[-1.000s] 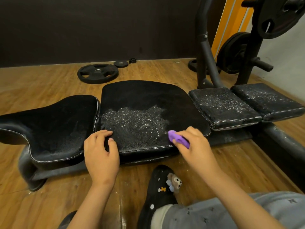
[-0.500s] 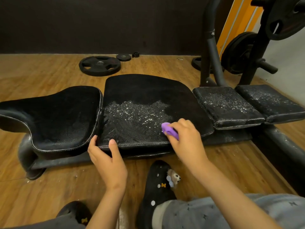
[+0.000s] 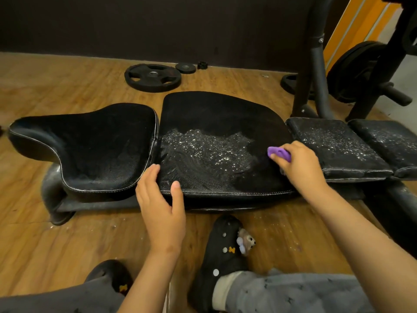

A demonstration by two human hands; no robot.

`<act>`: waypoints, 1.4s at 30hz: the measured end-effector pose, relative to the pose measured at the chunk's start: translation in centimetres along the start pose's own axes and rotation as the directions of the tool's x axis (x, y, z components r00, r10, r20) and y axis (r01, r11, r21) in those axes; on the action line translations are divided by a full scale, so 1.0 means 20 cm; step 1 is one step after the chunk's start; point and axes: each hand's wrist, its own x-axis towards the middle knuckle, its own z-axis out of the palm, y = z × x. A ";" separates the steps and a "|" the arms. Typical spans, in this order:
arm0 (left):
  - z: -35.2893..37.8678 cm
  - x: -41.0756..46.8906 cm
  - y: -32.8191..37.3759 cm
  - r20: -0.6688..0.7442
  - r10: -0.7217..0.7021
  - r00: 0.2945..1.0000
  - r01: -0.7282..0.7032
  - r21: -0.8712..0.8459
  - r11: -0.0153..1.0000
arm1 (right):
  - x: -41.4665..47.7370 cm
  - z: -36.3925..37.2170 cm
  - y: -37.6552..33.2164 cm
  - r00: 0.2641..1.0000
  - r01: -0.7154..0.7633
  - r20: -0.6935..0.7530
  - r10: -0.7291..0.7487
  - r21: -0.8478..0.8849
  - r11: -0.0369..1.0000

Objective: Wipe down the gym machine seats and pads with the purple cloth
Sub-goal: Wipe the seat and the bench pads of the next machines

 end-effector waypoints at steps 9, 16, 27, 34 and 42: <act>0.05 0.00 0.03 -0.109 -0.067 0.992 0.060 -0.066 0.996 | -0.16 0.05 -0.46 0.944 0.295 0.073 -0.323 0.257 0.920; 0.05 0.00 0.02 -0.109 -0.075 0.991 0.069 -0.057 0.996 | -0.03 0.03 -0.25 0.915 0.360 0.095 -0.393 0.251 0.899; 0.08 0.00 0.01 -0.146 -0.028 0.989 0.021 -0.047 0.999 | 0.20 0.17 -0.34 0.971 0.226 0.034 -0.237 0.186 0.956; 0.07 0.01 0.00 -0.148 -0.017 0.989 0.012 -0.037 0.999 | -0.10 0.06 -0.50 0.793 0.471 0.193 -0.578 0.409 0.782; 0.06 -0.01 0.01 -0.122 -0.039 0.992 0.037 -0.022 0.999 | 0.39 0.20 -0.24 0.987 0.131 0.080 -0.141 0.116 0.985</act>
